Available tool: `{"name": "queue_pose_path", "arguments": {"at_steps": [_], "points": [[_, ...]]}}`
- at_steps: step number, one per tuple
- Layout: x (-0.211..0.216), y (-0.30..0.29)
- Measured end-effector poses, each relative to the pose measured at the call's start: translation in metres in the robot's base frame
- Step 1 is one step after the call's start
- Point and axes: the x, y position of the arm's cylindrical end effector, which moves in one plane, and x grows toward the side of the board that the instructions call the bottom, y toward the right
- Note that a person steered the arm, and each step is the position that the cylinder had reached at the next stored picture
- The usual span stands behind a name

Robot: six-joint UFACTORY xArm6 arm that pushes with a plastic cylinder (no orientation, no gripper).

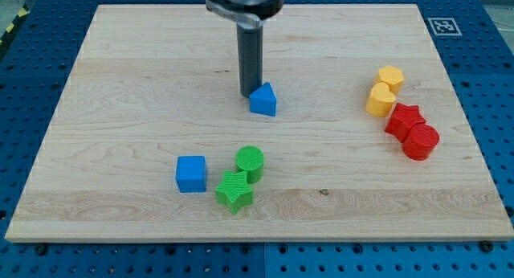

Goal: Move blue triangle to the right of the blue cube

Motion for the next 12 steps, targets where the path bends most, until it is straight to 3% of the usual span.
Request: {"name": "queue_pose_path", "arguments": {"at_steps": [2,3,4,5,6,7,9,11,12], "points": [[-0.038,0.036],[-0.013,0.071],[0.027,0.049],[0.05,-0.021],[0.05,-0.021],[0.034,0.031],[0.001,0.016],[0.073,0.01],[0.042,0.023]]}}
